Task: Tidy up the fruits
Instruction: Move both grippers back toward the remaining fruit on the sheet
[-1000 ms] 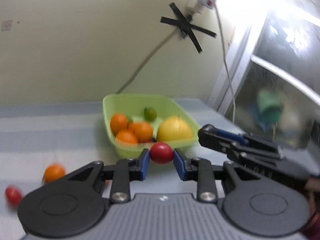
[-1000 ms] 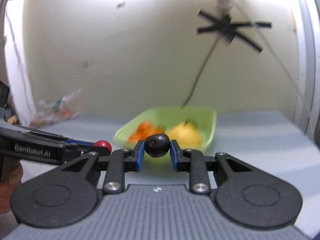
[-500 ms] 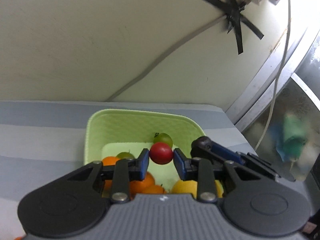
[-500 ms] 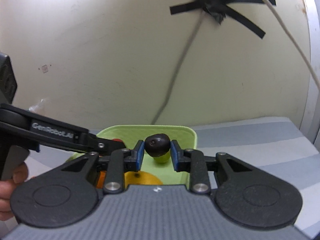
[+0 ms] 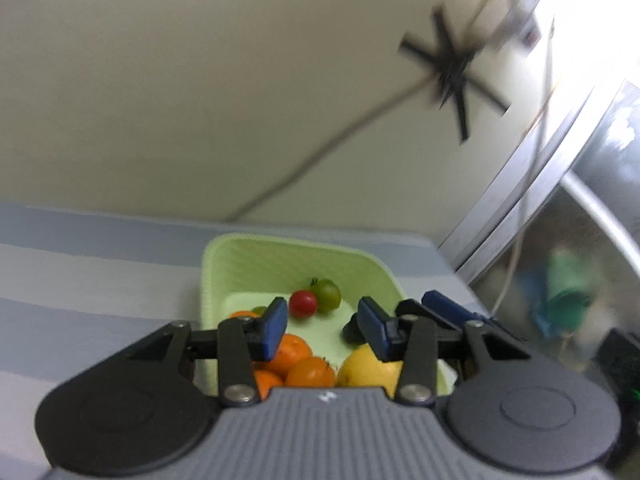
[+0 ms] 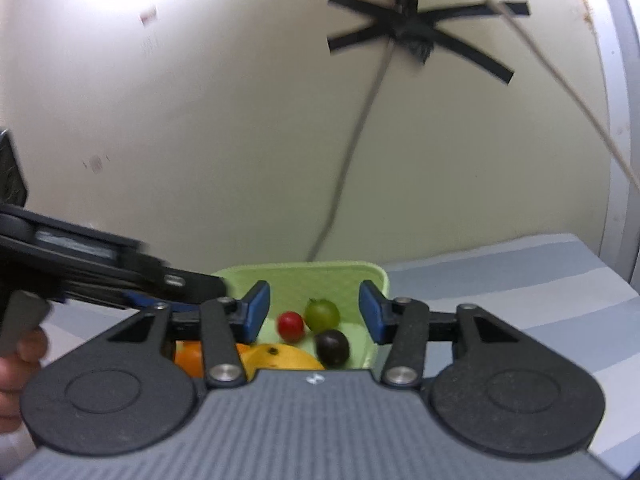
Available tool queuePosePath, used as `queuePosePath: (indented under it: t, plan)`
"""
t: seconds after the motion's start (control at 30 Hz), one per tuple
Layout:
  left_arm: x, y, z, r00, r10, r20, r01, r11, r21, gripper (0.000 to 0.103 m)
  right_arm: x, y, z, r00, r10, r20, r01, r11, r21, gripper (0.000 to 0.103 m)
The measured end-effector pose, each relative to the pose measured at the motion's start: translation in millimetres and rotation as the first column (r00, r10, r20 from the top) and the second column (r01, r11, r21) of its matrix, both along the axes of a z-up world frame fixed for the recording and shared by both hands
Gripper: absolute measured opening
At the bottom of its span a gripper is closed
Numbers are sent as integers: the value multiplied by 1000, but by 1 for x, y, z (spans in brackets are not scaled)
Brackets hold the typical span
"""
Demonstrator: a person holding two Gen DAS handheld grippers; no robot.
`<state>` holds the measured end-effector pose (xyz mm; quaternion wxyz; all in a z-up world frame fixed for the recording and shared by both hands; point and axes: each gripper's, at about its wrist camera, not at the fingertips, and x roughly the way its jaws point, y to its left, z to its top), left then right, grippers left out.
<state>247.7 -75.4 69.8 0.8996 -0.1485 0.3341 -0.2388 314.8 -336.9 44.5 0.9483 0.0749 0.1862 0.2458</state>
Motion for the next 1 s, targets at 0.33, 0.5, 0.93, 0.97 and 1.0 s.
queuePosePath:
  t: [0.33,0.5,0.93,0.97,1.0]
  plan:
    - [-141,165,-6,940,329,91,-330,944,-2,40,-66,5,25,982,149,119,-169,968,187,51]
    - [-172,200,-36,909,415,40,-416,909,29,40,-96,47,14,956,282,78,-289,951,108,51]
    - [-163,189,-63,937,348,41,-349,936,38,46,-121,126,-11,928,367,-66,-373,916,-148,46]
    - [-160,190,-64,937,346,41,-347,937,33,46,-118,128,-11,929,363,-73,-370,917,-148,46]
    - [-158,190,-64,938,344,40,-345,938,28,46,-116,130,-11,930,359,-80,-367,919,-144,46]
